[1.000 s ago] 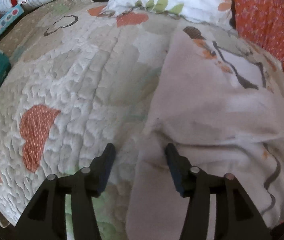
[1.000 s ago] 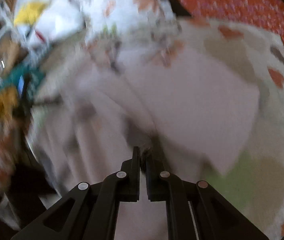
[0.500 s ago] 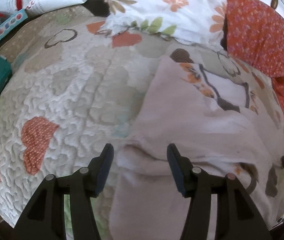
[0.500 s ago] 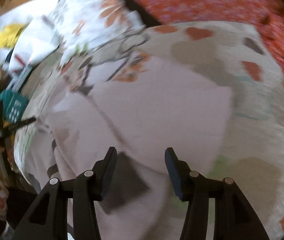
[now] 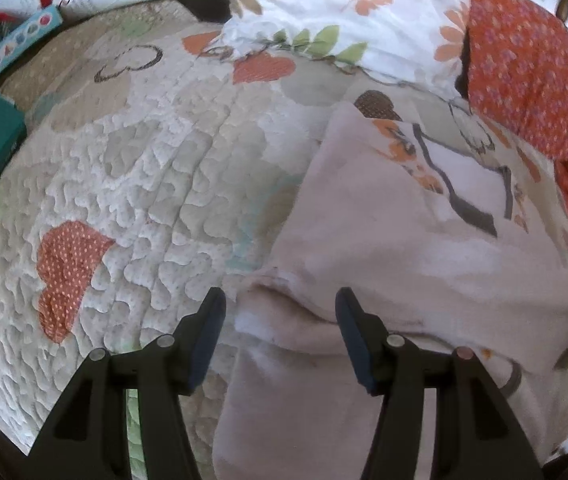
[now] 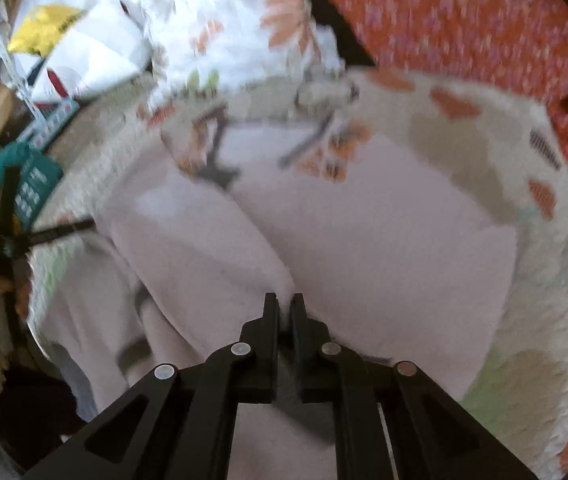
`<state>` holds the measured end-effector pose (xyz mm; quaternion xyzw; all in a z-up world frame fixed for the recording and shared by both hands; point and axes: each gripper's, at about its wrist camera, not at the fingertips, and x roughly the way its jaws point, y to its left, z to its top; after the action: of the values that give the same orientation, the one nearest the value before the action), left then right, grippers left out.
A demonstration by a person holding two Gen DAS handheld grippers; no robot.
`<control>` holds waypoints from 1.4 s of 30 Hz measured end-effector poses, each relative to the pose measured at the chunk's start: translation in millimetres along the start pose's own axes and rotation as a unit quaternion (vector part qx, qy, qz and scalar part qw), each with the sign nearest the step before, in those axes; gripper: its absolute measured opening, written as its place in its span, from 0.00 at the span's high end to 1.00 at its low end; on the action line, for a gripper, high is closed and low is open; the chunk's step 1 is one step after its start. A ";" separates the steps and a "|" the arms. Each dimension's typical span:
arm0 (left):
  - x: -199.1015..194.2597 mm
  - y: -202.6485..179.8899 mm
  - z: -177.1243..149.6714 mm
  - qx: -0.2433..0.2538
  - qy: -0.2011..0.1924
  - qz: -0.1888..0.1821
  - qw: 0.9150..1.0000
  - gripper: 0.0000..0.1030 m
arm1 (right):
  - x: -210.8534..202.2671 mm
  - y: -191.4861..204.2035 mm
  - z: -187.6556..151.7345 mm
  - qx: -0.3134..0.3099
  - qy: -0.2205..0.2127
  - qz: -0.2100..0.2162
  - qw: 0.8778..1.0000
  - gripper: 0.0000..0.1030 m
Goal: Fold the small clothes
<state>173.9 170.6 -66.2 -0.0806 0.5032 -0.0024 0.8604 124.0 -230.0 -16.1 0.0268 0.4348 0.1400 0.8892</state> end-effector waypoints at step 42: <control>-48.2 29.3 -142.7 -0.087 0.027 -0.182 0.979 0.36 | -6.2 -49.6 -156.7 0.303 0.058 0.168 0.936 0.39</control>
<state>24.3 184.2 -97.2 -0.2449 0.5012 -0.1170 0.8217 9.3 -290.9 -117.0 0.3595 0.4968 0.1497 0.7756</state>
